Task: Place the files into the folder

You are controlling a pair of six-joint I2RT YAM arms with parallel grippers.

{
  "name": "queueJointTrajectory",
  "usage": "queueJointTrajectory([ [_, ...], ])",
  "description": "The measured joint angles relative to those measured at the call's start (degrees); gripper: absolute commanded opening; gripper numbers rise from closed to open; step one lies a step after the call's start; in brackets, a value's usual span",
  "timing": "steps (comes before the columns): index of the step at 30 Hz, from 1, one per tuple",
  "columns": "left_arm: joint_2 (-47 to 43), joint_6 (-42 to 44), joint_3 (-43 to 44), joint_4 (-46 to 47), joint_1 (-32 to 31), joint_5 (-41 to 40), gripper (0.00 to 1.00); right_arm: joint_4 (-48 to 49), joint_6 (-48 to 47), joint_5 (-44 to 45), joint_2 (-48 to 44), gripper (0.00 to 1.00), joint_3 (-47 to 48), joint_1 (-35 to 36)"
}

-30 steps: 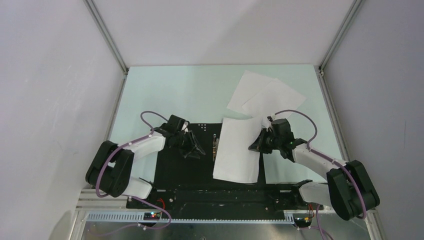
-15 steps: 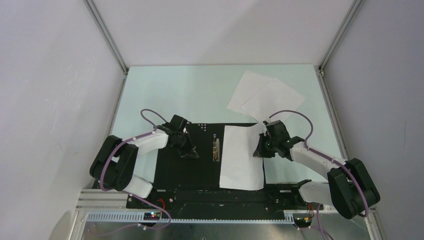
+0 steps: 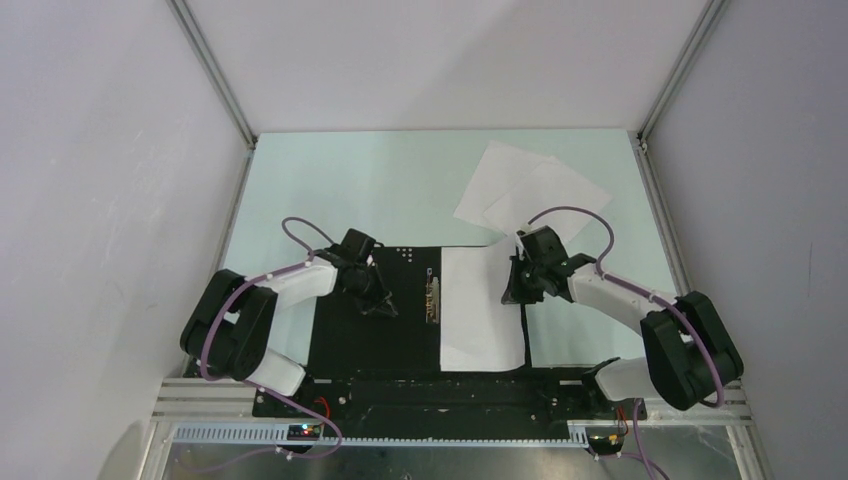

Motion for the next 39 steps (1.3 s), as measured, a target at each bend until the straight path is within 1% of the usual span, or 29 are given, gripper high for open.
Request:
queueJointTrajectory([
  [5,0.31,0.0,0.26,-0.22,0.0,0.02,0.11,-0.22,0.55,-2.99,3.65,0.0,1.31,-1.73],
  [16,0.39,0.0,0.31,-0.35,0.0,0.02,0.11,-0.07,2.82,-10.97,8.48,0.0,1.42,-9.29],
  [28,0.74,0.0,0.63,-0.66,0.0,0.09,0.11,4.79,10.6,-17.97,13.66,0.0,2.14,-8.66],
  [35,0.74,0.02,0.63,-0.68,0.0,0.09,0.11,6.49,13.38,-19.04,14.03,0.0,2.14,-10.12],
  [39,0.74,0.02,0.63,-0.68,0.0,0.09,0.11,6.73,13.42,-17.51,14.03,0.0,2.14,-8.24],
])
